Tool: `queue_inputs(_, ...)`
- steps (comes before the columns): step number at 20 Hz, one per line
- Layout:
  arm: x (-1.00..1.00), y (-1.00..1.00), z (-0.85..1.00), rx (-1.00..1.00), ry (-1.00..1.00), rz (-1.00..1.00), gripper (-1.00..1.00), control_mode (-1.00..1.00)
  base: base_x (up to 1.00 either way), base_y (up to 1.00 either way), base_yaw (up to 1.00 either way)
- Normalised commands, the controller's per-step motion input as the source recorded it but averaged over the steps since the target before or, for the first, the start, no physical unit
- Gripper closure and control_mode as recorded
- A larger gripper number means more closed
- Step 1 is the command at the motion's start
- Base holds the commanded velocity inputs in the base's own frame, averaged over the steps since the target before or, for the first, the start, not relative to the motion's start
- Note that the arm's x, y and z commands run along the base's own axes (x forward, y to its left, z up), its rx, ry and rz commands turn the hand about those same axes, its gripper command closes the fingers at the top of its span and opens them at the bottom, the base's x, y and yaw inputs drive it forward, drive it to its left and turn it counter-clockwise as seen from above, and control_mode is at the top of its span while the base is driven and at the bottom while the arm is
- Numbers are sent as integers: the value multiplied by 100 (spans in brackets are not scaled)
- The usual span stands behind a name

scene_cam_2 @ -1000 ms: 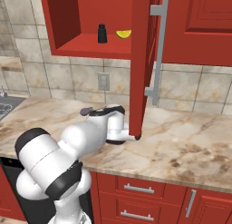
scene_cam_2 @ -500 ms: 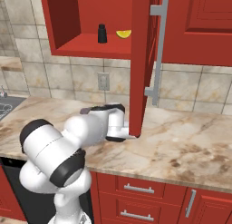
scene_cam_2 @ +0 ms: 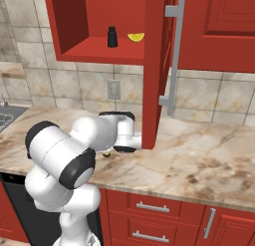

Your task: Pick the mustard and shaker from the counter and place them in the cabinet.

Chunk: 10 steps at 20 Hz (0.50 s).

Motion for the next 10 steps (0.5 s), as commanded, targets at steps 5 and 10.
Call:
queue_inputs(5, 0, 21, -5, 0, 1, 4, 100, -100, 0, 0, 0)
queue_inputs(10, -3, 1, 7, 0, -2, 0, 100, -100, 0, 0, 0)
